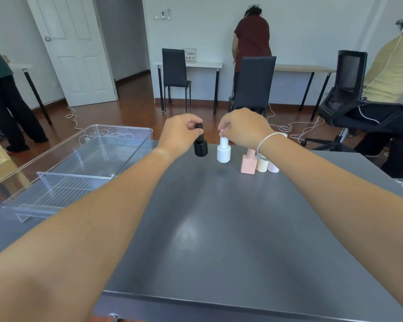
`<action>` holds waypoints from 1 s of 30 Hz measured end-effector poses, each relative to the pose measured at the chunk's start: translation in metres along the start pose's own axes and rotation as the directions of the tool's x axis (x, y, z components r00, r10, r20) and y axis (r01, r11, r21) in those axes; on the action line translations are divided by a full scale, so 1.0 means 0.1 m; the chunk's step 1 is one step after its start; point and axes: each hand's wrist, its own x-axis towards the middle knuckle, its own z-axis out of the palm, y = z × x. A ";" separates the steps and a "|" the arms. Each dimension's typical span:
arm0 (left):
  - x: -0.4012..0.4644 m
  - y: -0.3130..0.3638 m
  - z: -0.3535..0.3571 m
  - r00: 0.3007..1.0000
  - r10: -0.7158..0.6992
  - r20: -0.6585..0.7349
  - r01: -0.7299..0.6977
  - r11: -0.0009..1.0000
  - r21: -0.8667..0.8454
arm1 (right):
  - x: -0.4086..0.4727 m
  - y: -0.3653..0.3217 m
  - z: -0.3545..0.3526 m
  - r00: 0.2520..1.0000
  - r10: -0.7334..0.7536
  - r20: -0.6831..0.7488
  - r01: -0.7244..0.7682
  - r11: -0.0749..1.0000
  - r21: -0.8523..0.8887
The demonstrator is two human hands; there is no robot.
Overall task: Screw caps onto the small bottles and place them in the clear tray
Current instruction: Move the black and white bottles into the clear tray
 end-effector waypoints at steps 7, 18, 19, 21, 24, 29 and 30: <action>0.36 0.11 -0.97 0.990 -0.003 -0.143 0.010 0.999 0.044 | 0.35 -0.62 -0.33 0.982 -0.082 -0.170 0.109 0.981 0.162; 0.23 -0.41 -1.81 0.958 -0.158 -0.239 0.175 0.983 0.055 | 0.81 -1.63 0.17 0.972 -0.177 -0.154 0.222 0.905 0.362; 0.22 -0.48 -1.81 0.957 -0.169 -0.238 0.187 0.981 0.055 | 0.84 -1.67 0.25 0.974 -0.183 -0.132 0.219 0.909 0.354; 0.22 -0.59 -1.78 0.953 -0.192 -0.233 0.209 0.976 0.052 | 0.88 -1.69 0.39 0.977 -0.195 -0.090 0.214 0.921 0.326; 0.25 -0.71 -1.69 0.951 -0.228 -0.207 0.241 0.970 0.035 | 0.92 -1.63 0.55 0.980 -0.196 -0.045 0.201 0.934 0.296; 0.31 -0.86 -1.49 0.959 -0.245 -0.140 0.251 0.968 0.026 | 0.98 -1.48 0.70 0.986 -0.166 -0.016 0.164 0.953 0.255; 0.32 -0.87 -1.45 0.959 -0.249 -0.133 0.254 0.967 0.024 | 0.99 -1.45 0.72 0.986 -0.166 -0.009 0.163 0.955 0.249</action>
